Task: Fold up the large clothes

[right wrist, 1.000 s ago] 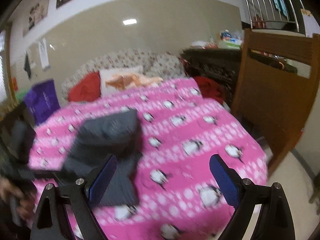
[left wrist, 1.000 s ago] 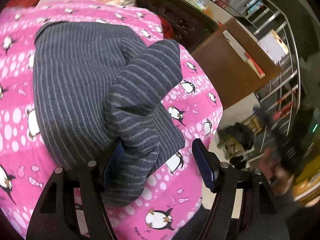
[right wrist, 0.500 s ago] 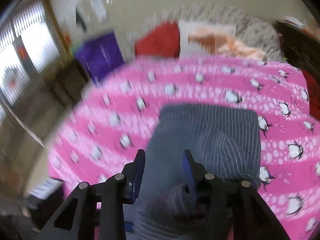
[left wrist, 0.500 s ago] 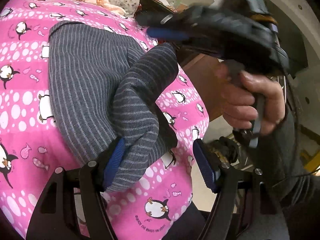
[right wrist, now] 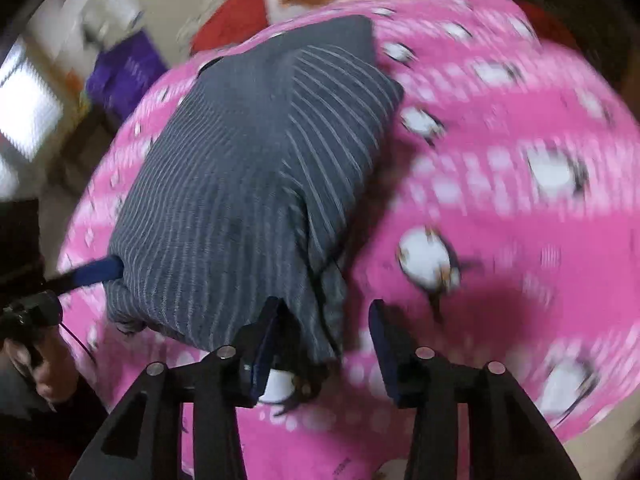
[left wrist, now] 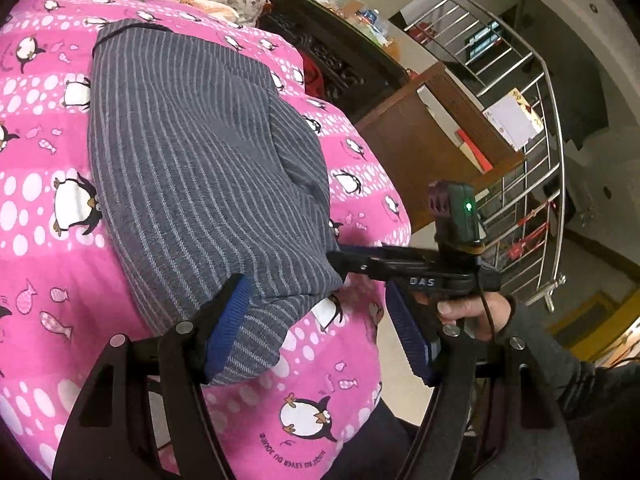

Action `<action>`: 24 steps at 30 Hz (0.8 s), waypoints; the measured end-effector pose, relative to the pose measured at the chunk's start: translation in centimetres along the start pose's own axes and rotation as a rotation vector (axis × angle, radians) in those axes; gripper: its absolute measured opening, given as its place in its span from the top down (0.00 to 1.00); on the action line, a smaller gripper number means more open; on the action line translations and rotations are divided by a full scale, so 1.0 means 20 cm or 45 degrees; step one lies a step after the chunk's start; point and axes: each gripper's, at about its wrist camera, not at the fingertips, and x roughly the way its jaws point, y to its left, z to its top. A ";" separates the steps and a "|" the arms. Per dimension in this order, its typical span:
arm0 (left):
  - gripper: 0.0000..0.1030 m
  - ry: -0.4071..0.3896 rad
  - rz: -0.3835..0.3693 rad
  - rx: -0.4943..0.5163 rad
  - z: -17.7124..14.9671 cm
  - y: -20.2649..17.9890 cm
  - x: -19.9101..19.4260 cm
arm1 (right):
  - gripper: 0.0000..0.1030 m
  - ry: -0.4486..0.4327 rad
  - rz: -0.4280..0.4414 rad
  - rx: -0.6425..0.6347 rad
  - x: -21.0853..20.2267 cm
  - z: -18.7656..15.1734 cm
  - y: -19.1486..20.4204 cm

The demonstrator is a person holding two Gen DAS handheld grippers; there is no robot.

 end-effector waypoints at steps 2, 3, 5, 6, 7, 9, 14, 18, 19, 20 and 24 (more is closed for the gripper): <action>0.32 -0.006 0.010 -0.007 0.01 0.00 -0.01 | 0.58 -0.047 0.009 0.036 -0.07 -0.02 -0.02; 0.32 -0.015 0.015 -0.025 0.01 0.00 -0.02 | 0.58 -0.083 0.001 0.040 -0.12 -0.02 -0.02; 0.31 -0.053 0.034 -0.046 0.04 -0.01 -0.07 | 0.58 -0.178 -0.016 0.014 -0.24 0.01 0.03; 0.31 -0.088 0.050 -0.045 0.06 -0.01 -0.10 | 0.58 -0.227 -0.030 -0.017 -0.30 0.03 0.08; 0.31 -0.123 0.075 -0.046 0.07 -0.01 -0.12 | 0.58 -0.284 -0.026 -0.072 -0.36 0.06 0.15; 0.32 -0.180 0.147 -0.065 0.11 0.00 -0.15 | 0.61 -0.343 -0.028 -0.149 -0.38 0.10 0.28; 0.51 -0.090 0.381 -0.044 0.04 0.06 -0.02 | 0.83 -0.109 -0.104 -0.184 -0.03 0.09 0.34; 0.53 -0.054 0.545 0.125 -0.10 0.02 0.09 | 0.83 -0.156 -0.096 -0.186 0.08 -0.07 0.24; 0.53 -0.063 0.588 0.173 -0.12 0.00 0.11 | 0.83 -0.161 -0.088 -0.171 0.08 -0.08 0.23; 0.53 -0.067 0.601 0.175 -0.13 0.00 0.12 | 0.83 -0.165 -0.090 -0.169 0.08 -0.08 0.23; 0.53 -0.072 0.618 0.169 -0.12 0.01 0.12 | 0.83 -0.169 -0.051 -0.142 0.08 -0.09 0.21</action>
